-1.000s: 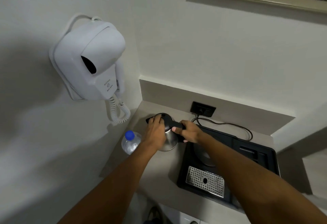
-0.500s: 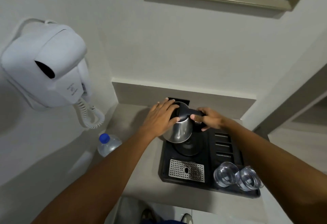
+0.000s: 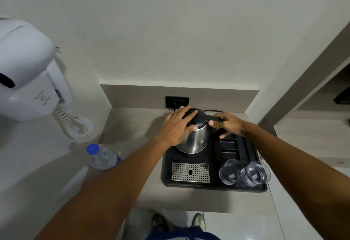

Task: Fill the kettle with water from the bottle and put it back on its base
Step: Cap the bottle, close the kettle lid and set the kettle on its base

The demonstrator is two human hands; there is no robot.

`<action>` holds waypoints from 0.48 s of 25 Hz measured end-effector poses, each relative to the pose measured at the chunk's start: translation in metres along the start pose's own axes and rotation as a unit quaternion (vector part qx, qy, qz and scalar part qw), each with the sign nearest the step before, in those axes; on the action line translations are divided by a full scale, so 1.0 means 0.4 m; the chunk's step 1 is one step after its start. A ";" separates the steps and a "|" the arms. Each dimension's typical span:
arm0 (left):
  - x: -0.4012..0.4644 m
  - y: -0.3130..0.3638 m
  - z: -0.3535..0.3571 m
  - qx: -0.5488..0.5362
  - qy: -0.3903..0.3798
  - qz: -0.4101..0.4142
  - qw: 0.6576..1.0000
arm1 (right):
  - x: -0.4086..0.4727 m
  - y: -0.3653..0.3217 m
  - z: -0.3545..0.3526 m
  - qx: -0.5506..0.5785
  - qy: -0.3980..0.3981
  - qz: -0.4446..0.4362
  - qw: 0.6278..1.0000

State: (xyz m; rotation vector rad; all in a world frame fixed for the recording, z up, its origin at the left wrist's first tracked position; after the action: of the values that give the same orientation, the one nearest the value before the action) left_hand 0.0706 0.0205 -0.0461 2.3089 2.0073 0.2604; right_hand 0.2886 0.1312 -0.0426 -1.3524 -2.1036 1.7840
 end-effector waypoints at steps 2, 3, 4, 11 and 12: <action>0.000 0.008 0.008 0.002 -0.015 0.000 1.000 | -0.007 0.008 -0.003 0.000 -0.010 0.000 1.000; -0.003 0.011 0.011 0.001 -0.019 -0.003 1.000 | -0.010 0.012 -0.001 0.001 -0.012 -0.005 1.000; -0.004 0.012 0.012 -0.001 -0.019 -0.008 1.000 | -0.010 0.012 0.000 0.003 -0.006 -0.012 1.000; -0.013 0.021 0.025 0.011 -0.016 -0.018 1.000 | -0.033 0.063 0.027 0.240 0.105 -0.020 0.965; -0.013 0.023 0.028 0.011 -0.026 -0.017 0.999 | -0.035 0.068 0.036 0.260 0.114 -0.025 0.958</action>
State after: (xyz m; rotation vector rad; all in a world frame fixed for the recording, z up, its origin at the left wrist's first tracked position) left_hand 0.0807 0.0148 -0.0561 2.2676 2.0321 0.1772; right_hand 0.3043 0.1095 -0.0632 -1.2634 -1.4001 1.8696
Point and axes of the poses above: each hand's wrist, its own x-axis towards the middle knuckle, its own z-axis out of the palm, y = z × x, the point moved 1 cm from there along x, towards the middle knuckle, and after that the axes turned 5 degrees about x, right-handed, at the moved point
